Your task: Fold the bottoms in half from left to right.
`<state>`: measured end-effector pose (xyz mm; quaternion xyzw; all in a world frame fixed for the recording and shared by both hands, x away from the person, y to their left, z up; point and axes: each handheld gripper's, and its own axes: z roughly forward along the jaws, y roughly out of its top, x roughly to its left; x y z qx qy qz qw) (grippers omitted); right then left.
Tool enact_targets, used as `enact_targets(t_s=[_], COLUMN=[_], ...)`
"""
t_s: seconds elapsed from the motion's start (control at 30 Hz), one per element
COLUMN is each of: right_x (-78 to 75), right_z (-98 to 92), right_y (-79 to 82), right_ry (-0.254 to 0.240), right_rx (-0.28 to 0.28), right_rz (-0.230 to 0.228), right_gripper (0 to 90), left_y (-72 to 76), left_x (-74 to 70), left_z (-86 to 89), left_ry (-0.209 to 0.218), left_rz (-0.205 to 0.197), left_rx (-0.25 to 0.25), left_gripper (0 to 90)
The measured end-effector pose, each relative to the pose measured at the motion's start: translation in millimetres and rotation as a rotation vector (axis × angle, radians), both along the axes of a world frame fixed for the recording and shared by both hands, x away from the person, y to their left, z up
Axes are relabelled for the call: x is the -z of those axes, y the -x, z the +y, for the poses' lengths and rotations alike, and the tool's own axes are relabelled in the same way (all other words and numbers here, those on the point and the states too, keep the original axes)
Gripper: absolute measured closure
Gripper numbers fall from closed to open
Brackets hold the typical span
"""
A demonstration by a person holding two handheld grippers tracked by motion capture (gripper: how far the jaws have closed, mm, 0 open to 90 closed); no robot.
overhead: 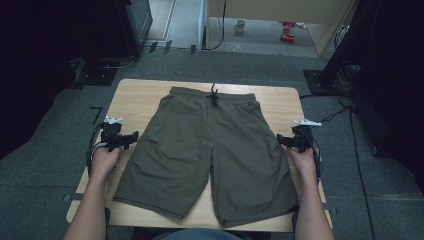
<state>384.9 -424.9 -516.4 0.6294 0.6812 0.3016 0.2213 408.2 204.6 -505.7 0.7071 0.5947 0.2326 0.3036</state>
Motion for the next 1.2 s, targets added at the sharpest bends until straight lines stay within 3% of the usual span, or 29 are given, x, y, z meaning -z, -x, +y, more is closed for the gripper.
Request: enact_targets(t_s=[0.13,0.27,0.43,0.57,0.73,0.93,1.2], right_x=[-5.1,-15.1,-23.9,-30.2,-35.1,-43.4,-55.2], right_z=[-0.3,0.6,1.5,0.0,1.4,14.4,44.6], right_y=[0.4,2.6,5.0,6.5,5.6,3.1,-5.8], right_ry=[-0.023,-0.022,-0.067,-0.092,-0.115,-0.128,-0.121], right_rx=[-0.01,-0.018,-0.04,-0.039,-0.059,-0.111,-0.177], right_rz=[0.002,-0.043,-0.062,-0.087,-0.107,-0.128,-0.159], right_gripper=[20.4,21.8,23.8,24.4,26.4,27.2,28.0], left_y=[2.0,4.1,10.8,16.6,20.8,35.4,47.4], left_x=[-8.0,-14.8,-24.8,-30.3,-35.7,-50.7,-70.3], left_z=[4.1,6.4,-0.3,-3.5,-5.8,-12.5,-13.6], left_ry=[0.049,0.079,0.116,0.145,0.181,0.164,0.284], left_rz=[0.009,0.004,-0.017,0.001,0.024,-0.043,-0.151], left_rx=[0.01,0.013,0.086,0.177,0.204,0.256,0.257], left_gripper=[24.4,24.3,22.8,20.4,21.1,23.7,24.2])
